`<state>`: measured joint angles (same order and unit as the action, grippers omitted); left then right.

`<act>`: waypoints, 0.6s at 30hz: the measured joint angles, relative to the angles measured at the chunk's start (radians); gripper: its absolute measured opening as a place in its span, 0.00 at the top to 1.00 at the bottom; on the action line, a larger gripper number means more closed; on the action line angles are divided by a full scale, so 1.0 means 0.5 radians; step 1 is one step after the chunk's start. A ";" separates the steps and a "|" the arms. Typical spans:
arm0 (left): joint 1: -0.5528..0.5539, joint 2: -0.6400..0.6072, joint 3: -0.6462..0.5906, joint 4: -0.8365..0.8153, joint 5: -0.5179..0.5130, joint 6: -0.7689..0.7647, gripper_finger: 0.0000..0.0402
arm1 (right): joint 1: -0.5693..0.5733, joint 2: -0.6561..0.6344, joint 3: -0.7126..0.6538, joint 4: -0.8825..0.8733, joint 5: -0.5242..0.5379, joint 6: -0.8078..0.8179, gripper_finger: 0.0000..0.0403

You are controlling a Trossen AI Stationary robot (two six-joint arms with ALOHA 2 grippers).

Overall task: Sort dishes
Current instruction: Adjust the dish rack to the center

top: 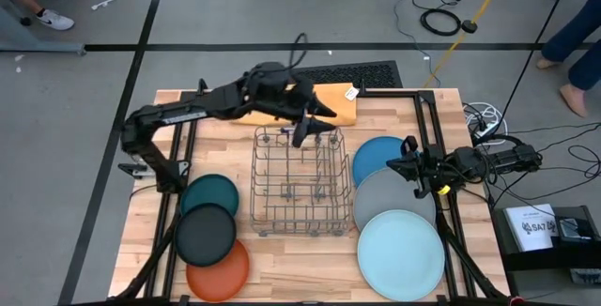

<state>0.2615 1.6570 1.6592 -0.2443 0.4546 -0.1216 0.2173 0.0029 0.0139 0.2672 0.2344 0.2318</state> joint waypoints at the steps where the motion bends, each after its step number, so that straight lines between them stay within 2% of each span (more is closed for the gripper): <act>1: 0.021 0.052 0.055 0.000 0.048 -0.009 0.50 | 0.000 0.000 0.000 -0.002 0.000 -0.010 0.98; 5: 0.130 0.276 0.335 -0.055 0.192 -0.026 0.50 | 0.000 0.001 0.000 -0.004 0.000 -0.014 0.98; 10: 0.290 0.612 0.670 -0.124 0.496 -0.177 0.50 | 0.001 0.001 0.000 -0.009 -0.001 -0.015 0.98; 18: 0.484 1.064 1.060 -0.111 0.748 -0.431 0.57 | 0.002 0.001 0.000 -0.013 -0.013 -0.016 0.98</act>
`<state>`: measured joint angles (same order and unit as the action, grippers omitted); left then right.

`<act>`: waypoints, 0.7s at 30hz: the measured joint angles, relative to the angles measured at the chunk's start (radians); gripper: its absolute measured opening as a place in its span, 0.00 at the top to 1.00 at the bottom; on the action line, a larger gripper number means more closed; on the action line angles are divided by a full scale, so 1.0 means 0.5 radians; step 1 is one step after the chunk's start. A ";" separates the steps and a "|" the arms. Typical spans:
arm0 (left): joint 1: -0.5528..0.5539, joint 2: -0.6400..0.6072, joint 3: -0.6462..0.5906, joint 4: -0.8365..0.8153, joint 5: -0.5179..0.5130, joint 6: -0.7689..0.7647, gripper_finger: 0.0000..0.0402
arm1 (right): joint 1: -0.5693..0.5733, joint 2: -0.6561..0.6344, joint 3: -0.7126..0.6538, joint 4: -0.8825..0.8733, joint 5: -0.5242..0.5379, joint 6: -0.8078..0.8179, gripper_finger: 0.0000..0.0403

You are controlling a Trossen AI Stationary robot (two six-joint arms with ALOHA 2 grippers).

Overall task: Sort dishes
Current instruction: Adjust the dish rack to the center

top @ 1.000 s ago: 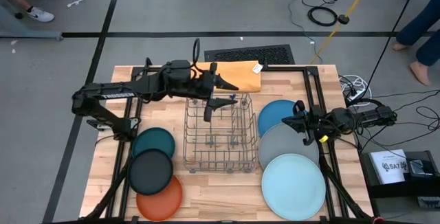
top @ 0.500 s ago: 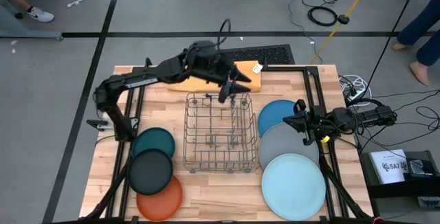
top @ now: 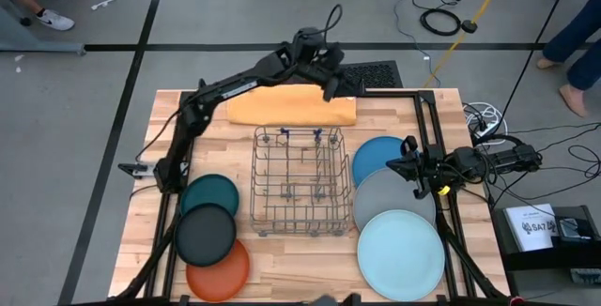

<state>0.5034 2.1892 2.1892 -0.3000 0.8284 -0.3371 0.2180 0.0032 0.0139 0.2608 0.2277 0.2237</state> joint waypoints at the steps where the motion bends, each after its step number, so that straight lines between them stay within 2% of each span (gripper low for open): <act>1: 0.014 0.050 0.041 0.004 0.017 -0.043 0.58 | 0.000 0.000 0.000 -0.002 -0.008 0.000 0.98; 5: 0.054 0.197 0.185 0.020 0.019 -0.114 0.59 | 0.000 0.000 0.000 -0.011 -0.096 0.000 0.97; 11: 0.055 0.354 0.318 0.009 0.046 -0.169 0.59 | 0.000 0.000 0.000 -0.021 -0.103 0.000 0.92; 21: 0.048 0.388 0.335 0.059 0.020 -0.153 0.59 | 0.000 0.001 0.000 -0.017 -0.103 -0.008 0.83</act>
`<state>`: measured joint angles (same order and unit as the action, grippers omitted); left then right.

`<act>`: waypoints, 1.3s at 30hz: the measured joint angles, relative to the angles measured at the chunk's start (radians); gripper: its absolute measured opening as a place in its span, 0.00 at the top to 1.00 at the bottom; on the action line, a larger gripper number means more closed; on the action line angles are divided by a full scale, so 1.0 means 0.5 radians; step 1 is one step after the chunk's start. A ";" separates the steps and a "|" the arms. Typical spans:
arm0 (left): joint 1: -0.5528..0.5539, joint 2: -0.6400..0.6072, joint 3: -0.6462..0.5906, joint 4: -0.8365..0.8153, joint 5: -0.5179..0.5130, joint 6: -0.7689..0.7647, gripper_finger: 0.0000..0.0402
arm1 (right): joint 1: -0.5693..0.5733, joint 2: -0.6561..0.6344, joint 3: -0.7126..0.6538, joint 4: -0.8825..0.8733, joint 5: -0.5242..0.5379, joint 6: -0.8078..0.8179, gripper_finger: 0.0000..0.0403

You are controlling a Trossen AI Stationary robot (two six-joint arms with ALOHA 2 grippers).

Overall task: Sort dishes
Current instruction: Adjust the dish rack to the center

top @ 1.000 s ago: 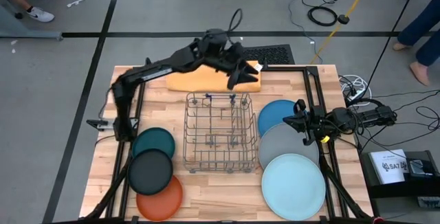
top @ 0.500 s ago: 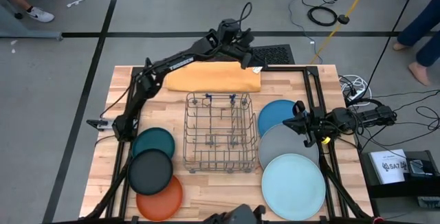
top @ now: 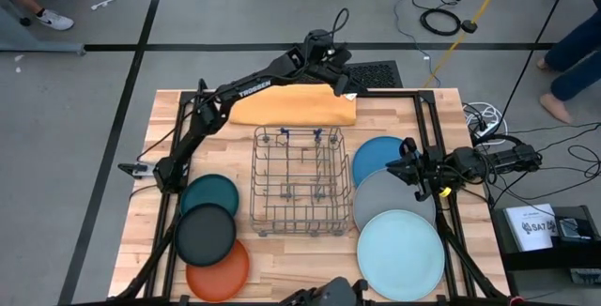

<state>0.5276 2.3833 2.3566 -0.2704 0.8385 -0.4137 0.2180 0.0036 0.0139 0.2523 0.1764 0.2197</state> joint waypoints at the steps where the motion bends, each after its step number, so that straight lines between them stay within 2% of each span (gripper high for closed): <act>1: -0.005 0.000 0.000 0.003 0.013 0.000 0.59 | 0.000 0.000 0.000 0.005 0.000 0.000 0.83; 5: -0.079 0.000 0.000 0.001 0.082 0.019 0.59 | 0.000 0.000 0.007 0.029 0.001 -0.005 0.80; 12: -0.304 -0.078 -0.003 -0.005 0.069 0.494 0.59 | -0.001 0.000 0.235 0.042 -0.060 -0.122 0.74; 16: -0.372 -0.145 0.003 -0.114 -0.132 0.637 0.59 | 0.000 0.000 0.429 0.044 -0.217 -0.254 0.70; 19: -0.429 -0.149 -0.002 -0.359 -0.245 0.735 0.59 | 0.000 0.006 0.552 0.043 -0.270 -0.403 0.67; 25: -0.635 -0.149 -0.003 -0.740 -0.743 1.119 0.59 | 0.000 0.011 0.668 -0.088 -0.294 -0.564 0.61; 30: -0.836 -0.149 -0.002 -0.713 -1.070 1.257 0.59 | 0.000 0.012 0.671 -0.134 -0.296 -0.569 0.57; 39: -1.112 -0.149 -0.002 -0.739 -1.411 1.263 0.59 | 0.000 0.012 0.671 -0.073 -0.314 -0.622 0.52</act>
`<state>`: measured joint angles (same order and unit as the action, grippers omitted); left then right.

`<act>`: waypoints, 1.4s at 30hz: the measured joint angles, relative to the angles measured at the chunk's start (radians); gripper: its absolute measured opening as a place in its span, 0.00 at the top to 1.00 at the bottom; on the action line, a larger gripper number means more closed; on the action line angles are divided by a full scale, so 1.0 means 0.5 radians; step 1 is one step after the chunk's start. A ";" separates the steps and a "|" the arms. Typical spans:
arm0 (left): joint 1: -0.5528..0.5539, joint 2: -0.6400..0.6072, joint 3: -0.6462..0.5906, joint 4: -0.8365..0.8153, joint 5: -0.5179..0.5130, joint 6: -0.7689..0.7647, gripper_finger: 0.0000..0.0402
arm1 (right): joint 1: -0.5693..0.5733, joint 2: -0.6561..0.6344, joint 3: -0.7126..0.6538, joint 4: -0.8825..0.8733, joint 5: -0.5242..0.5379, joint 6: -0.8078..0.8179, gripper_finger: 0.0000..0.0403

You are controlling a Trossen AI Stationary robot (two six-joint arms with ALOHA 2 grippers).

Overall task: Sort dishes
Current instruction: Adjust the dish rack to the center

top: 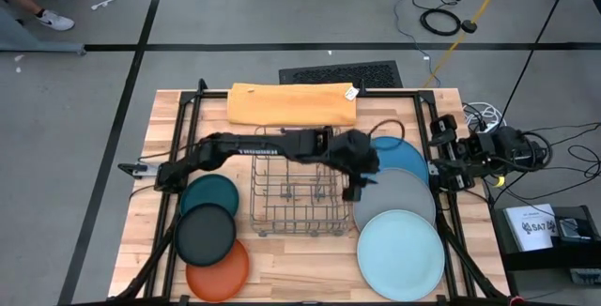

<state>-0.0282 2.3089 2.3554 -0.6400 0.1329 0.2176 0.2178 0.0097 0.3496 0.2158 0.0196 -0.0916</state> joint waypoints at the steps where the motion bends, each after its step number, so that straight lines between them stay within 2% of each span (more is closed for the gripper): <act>1: -0.022 0.000 0.000 0.002 -0.018 -0.002 0.59 | 0.000 0.000 0.000 0.028 0.000 -0.009 0.52; 6: -0.089 0.027 0.001 0.003 -0.021 -0.062 0.59 | 0.000 -0.001 0.000 0.140 0.000 -0.015 0.49; 16: -0.199 0.117 -0.002 0.056 -0.023 -0.215 0.59 | 0.000 -0.001 0.000 0.143 0.001 -0.037 0.44; 23: -0.339 0.121 -0.002 0.236 -0.080 -0.369 0.59 | 0.000 0.000 0.000 0.204 -0.002 -0.038 0.43; 28: -0.415 0.121 -0.002 0.253 -0.239 -0.493 0.59 | 0.000 0.000 0.000 0.208 -0.053 0.001 0.43; 33: -0.501 0.121 -0.002 0.355 -0.246 -0.579 0.59 | 0.000 0.000 0.000 0.223 -0.048 -0.010 0.43; 38: -0.535 0.196 -0.001 0.382 -0.181 -0.583 0.59 | 0.000 0.000 0.000 0.238 -0.042 -0.045 0.43; 42: -0.513 0.287 -0.001 0.490 0.027 -0.653 0.59 | 0.000 0.000 0.000 0.236 -0.039 -0.054 0.43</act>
<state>-0.2846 2.4524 2.3550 -0.3949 0.1466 -0.1089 0.2180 0.0097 0.3496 0.3336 0.0004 -0.1186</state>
